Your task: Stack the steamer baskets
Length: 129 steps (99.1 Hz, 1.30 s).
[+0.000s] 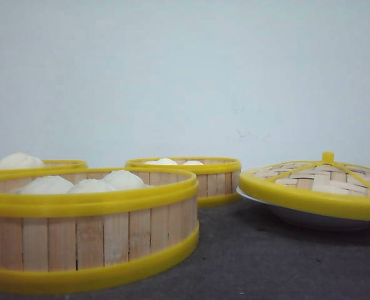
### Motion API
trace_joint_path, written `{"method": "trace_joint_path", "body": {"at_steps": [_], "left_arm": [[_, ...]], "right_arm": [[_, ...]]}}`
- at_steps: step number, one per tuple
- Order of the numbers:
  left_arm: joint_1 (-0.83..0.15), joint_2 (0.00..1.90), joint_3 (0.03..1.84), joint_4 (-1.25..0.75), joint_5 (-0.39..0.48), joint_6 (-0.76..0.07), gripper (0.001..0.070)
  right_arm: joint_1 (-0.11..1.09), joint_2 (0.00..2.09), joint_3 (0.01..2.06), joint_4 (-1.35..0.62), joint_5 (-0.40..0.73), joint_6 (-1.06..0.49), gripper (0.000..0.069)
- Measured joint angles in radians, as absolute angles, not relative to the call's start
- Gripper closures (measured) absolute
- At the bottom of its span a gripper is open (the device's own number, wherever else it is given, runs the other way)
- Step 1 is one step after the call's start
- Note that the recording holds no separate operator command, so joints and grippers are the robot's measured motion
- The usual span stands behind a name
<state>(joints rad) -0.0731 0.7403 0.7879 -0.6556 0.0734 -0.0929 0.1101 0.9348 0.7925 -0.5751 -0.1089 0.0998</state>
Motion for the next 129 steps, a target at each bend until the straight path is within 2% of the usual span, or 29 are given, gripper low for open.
{"method": "trace_joint_path", "body": {"at_steps": [5,10,14,21,34,50,93,129], "left_arm": [[-0.073,0.74,0.788,-0.656,0.073,-0.092,0.0378],[-0.073,0.74,0.788,-0.656,0.073,-0.092,0.0326],[-0.073,0.74,0.788,-0.656,0.073,-0.091,0.0304],[-0.073,0.74,0.788,-0.656,0.073,-0.091,0.0289],[-0.073,0.74,0.788,-0.654,0.073,-0.09,0.0282],[-0.073,0.74,0.788,-0.644,0.073,-0.09,0.0281],[-0.073,0.74,0.788,-0.646,0.073,-0.09,0.0281],[-0.073,0.74,0.788,-0.646,0.073,-0.09,0.0281]], "right_arm": [[0.11,0.935,0.793,-0.575,-0.109,0.1,0.0284],[0.11,0.935,0.793,-0.575,-0.109,0.1,0.016],[0.11,0.935,0.793,-0.575,-0.109,0.101,0.0105],[0.113,0.935,0.792,-0.567,-0.133,0.101,0.0061],[0.147,0.966,0.797,-0.501,-0.208,0.123,0.0047],[0.21,1.123,0.886,-0.462,-0.213,0.152,0.0061],[0.294,1.713,1.343,-0.461,-0.208,0.155,0.0073],[0.304,2.057,1.672,-0.536,-0.15,0.149,0.0074]]}}
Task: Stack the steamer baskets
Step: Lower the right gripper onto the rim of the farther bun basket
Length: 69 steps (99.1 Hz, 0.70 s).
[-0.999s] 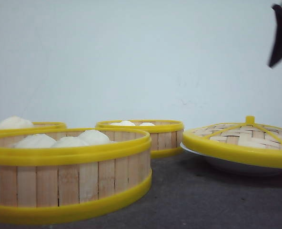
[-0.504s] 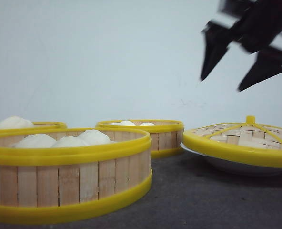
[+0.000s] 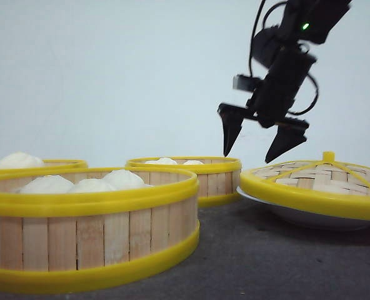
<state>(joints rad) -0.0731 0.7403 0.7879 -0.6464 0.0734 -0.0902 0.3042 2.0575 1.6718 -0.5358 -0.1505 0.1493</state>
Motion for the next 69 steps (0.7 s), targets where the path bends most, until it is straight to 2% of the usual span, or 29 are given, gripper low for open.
{"method": "trace_joint_path", "body": {"at_steps": [11,24,43,60,69], "left_arm": [[-0.073,0.74,0.788,-0.646,0.073,-0.09,0.0281],[-0.073,0.74,0.788,-0.646,0.073,-0.09,0.0281],[-0.073,0.74,0.788,-0.647,0.073,-0.09,0.0281],[-0.073,0.74,0.788,-0.647,0.073,-0.09,0.0281],[-0.073,0.74,0.788,-0.647,0.073,-0.09,0.0281]], "right_arm": [[0.313,2.136,1.768,-0.571,-0.126,0.142,0.0097],[0.323,2.188,1.825,-0.587,-0.105,0.133,0.0282],[0.328,2.212,1.826,-0.585,-0.105,0.132,0.0486],[0.334,2.219,1.831,-0.56,-0.092,0.145,0.0638],[0.338,2.22,1.831,-0.563,-0.094,0.138,0.0667]]}}
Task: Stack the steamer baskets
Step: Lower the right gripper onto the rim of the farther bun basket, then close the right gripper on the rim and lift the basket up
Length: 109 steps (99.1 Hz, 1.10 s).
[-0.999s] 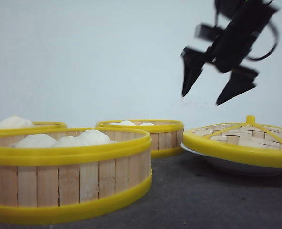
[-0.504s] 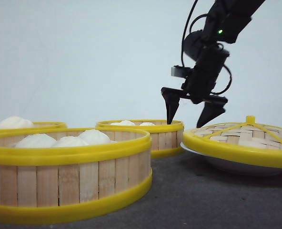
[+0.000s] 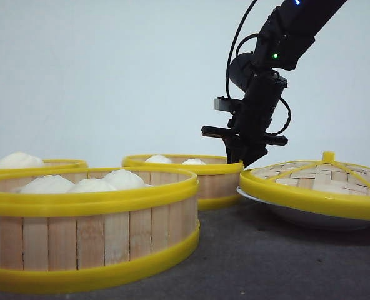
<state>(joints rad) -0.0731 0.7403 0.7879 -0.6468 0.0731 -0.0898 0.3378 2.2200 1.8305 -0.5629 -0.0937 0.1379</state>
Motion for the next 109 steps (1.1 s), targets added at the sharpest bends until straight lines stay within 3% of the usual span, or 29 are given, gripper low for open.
{"method": "trace_joint_path", "body": {"at_steps": [35,75,109], "left_arm": [[-0.073,0.74,0.788,-0.647,0.073,-0.09,0.0281],[-0.073,0.74,0.788,-0.647,0.073,-0.09,0.0281],[-0.073,0.74,0.788,-0.646,0.073,-0.09,0.0281]], "right_arm": [[0.343,2.239,1.927,-0.597,-0.092,0.257,0.0669],[0.381,2.239,2.249,-1.053,-0.094,0.339,0.067],[0.458,2.124,2.259,-1.22,-0.083,0.339,0.067]]}}
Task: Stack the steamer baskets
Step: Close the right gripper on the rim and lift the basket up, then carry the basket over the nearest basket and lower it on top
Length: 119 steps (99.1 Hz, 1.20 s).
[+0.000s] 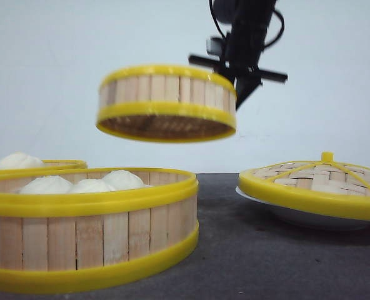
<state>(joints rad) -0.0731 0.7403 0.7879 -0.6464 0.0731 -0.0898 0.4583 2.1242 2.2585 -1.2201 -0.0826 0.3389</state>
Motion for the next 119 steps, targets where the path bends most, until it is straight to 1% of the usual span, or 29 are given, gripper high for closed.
{"method": "trace_joint_path", "body": {"at_steps": [21,34,42,52,67,77,92,119], "left_arm": [[-0.073,0.74,0.788,-0.647,0.073,-0.09,0.0281],[-0.073,0.74,0.788,-0.647,0.073,-0.09,0.0281],[-0.073,0.74,0.788,-0.647,0.073,-0.09,0.0281],[-0.073,0.74,0.788,-0.646,0.073,-0.09,0.0281],[-0.073,0.74,0.788,-0.647,0.073,-0.09,0.0281],[-0.073,0.74,0.788,-0.646,0.073,-0.09,0.0281],[-0.073,0.74,0.788,-0.647,0.073,-0.09,0.0281],[-0.073,0.74,0.788,-0.647,0.073,-0.09,0.0281]], "right_arm": [[0.52,2.033,2.258,-1.298,-0.002,0.314,0.067],[0.557,1.98,2.186,-1.288,0.01,0.31,0.067],[0.58,1.924,2.09,-1.247,0.014,0.302,0.067],[0.616,1.814,1.914,-1.139,0.006,0.295,0.067],[0.653,1.613,1.617,-0.945,-0.076,0.274,0.067],[0.677,1.53,1.492,-0.887,-0.081,0.255,0.067],[0.687,1.539,1.469,-0.894,-0.058,0.226,0.067],[0.723,1.599,1.469,-0.797,-0.044,0.212,0.067]]}}
